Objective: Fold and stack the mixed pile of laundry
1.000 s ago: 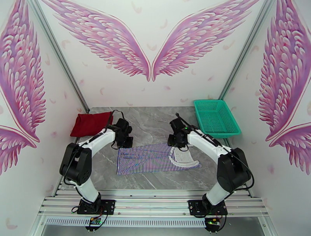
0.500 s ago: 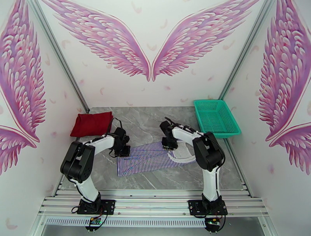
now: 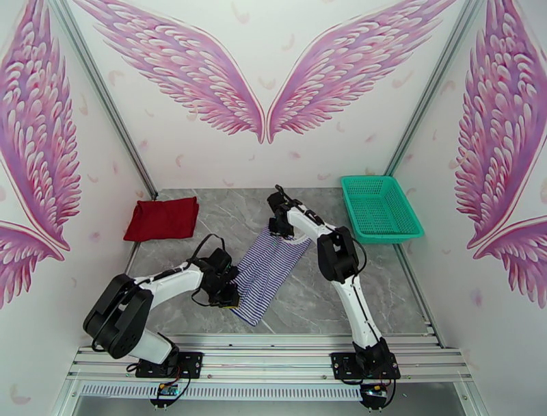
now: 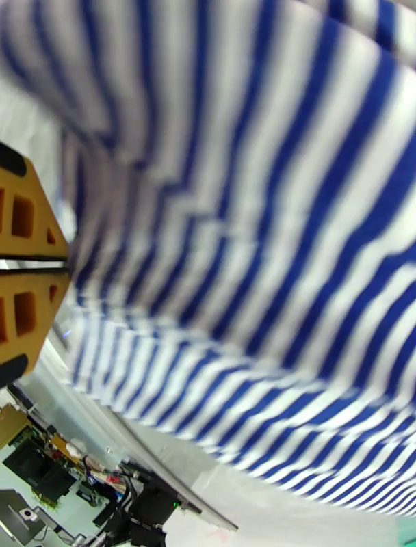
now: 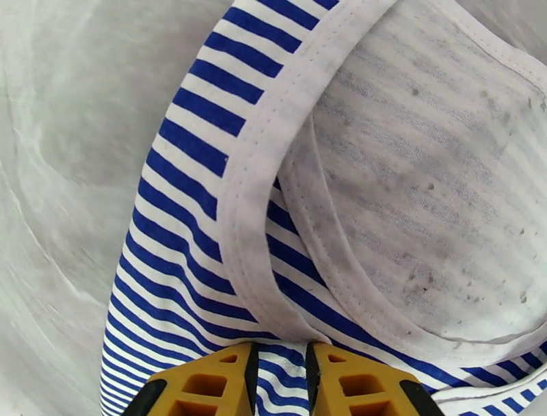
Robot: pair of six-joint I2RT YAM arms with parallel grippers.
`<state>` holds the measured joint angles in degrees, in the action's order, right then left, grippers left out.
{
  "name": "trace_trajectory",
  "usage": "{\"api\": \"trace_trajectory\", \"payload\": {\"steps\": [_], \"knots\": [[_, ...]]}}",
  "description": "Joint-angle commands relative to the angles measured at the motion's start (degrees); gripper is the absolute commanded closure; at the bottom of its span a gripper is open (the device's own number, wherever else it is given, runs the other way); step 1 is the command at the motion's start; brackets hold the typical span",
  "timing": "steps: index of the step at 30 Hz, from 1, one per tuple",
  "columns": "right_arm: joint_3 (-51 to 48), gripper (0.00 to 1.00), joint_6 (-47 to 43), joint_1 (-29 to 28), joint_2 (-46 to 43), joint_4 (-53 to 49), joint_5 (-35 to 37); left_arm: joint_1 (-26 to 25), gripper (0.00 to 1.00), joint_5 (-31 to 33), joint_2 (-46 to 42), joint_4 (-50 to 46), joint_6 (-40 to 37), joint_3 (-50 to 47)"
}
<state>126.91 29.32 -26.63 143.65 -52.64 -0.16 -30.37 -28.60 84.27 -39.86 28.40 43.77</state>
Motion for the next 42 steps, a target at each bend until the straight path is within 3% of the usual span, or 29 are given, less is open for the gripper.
{"api": "trace_trajectory", "payload": {"steps": [1, 6, 11, 16, 20, 29, 35, 42], "knots": [[4.03, 0.69, -3.97, 0.44, 2.66, 0.17, -1.36, 1.91, 0.83, 0.17, -3.18, -2.59, 0.95, 4.03], [1.92, 0.61, -5.06, 0.49, -6.63, -1.0, -0.81, 6.4, 0.82, 0.79, -2.07, -6.58, -2.49, 13.66], [-10.5, 0.6, -2.97, 0.53, -18.11, -0.67, 0.12, 9.93, 0.86, 0.71, 6.11, -8.94, -11.19, 19.45], [-27.69, 0.72, 0.05, 1.15, -25.25, 2.36, 2.07, 9.03, 0.94, 1.73, 13.12, -6.97, -20.44, 20.97], [-33.96, 0.82, 0.72, 3.49, -25.4, 5.28, 2.0, 7.94, 0.96, 1.79, 15.85, -6.11, -21.5, 18.86], [-23.4, 0.86, -0.94, 5.45, -13.22, 2.85, 3.81, 4.32, 0.98, 0.42, 14.56, 0.13, -14.29, 7.74], [-15.41, 0.85, -0.78, 6.27, -5.49, -0.46, 4.47, 1.99, 0.97, -3.93, 12.47, 5.46, -6.63, 4.13], [-6.5, 0.84, -1.81, 6.93, 1.4, -0.88, 0.95, -4.02, 0.88, -8.02, 11.32, 12.07, 2.4, 4.7]]}}
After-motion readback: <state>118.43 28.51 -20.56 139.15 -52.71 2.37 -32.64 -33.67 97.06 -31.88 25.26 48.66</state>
